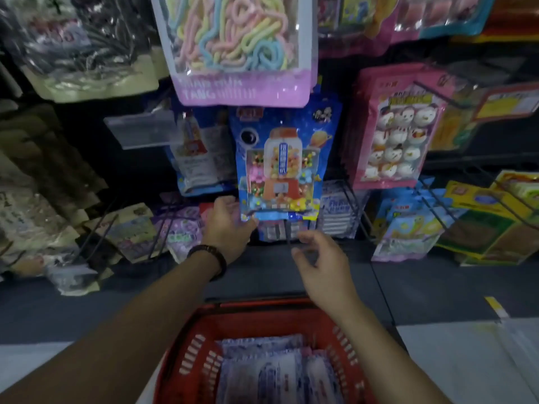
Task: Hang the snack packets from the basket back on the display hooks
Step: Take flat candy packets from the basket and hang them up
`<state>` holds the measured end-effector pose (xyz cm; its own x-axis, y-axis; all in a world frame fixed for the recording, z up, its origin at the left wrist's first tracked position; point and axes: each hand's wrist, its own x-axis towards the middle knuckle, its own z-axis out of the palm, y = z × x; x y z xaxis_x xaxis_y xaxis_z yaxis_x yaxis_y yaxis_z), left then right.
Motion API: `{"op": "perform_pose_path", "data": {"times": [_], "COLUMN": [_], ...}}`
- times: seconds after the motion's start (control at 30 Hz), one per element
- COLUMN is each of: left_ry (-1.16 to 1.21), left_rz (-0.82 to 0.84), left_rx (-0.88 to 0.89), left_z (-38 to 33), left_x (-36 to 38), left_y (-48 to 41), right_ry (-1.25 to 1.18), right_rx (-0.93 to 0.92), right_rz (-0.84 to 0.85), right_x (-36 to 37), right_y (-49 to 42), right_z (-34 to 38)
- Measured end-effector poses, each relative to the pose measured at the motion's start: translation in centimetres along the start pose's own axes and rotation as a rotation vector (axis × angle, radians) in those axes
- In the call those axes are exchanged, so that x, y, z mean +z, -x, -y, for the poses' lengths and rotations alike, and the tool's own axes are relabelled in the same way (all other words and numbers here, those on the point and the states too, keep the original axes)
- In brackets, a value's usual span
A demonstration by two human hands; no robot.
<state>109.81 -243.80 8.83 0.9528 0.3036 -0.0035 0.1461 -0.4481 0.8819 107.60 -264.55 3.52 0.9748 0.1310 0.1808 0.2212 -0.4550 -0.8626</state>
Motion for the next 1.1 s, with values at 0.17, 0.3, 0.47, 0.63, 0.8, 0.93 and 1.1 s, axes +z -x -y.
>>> {"op": "perform_pose_path", "data": {"times": [0.17, 0.3, 0.47, 0.63, 0.8, 0.93, 1.1], "left_ry": [-0.366, -0.434, -0.647, -0.794, -0.787, -0.763, -0.772], "left_rz": [0.291, 0.561, 0.833, 1.077, 1.095, 1.083, 1.100], "left_rx": [0.055, 0.016, -0.049, -0.127, -0.171, -0.182, -0.220], "left_z": [7.4, 12.9, 16.8, 16.9, 17.7, 17.7, 17.2], "left_x": [-1.3, -1.3, -0.6, 0.5, 0.8, 1.0, 0.9], "left_y": [5.9, 10.8, 12.6, 11.5, 10.2, 9.5, 9.2], "right_ry": [0.237, 0.373, 0.499, 0.529, 0.419, 0.292, 0.152], "right_rx": [0.156, 0.441, 0.685, 0.810, 1.034, 1.127, 1.123], "right_rz": [0.162, 0.435, 0.757, 0.788, 0.685, 0.568, 0.640], "right_x": [2.2, 4.6, 9.2, 13.0, 15.8, 17.1, 17.7], "right_y": [3.1, 6.0, 9.9, 12.3, 13.5, 13.9, 13.6], "right_z": [-5.0, -9.7, -15.4, -17.9, -19.5, -21.0, -21.4]}}
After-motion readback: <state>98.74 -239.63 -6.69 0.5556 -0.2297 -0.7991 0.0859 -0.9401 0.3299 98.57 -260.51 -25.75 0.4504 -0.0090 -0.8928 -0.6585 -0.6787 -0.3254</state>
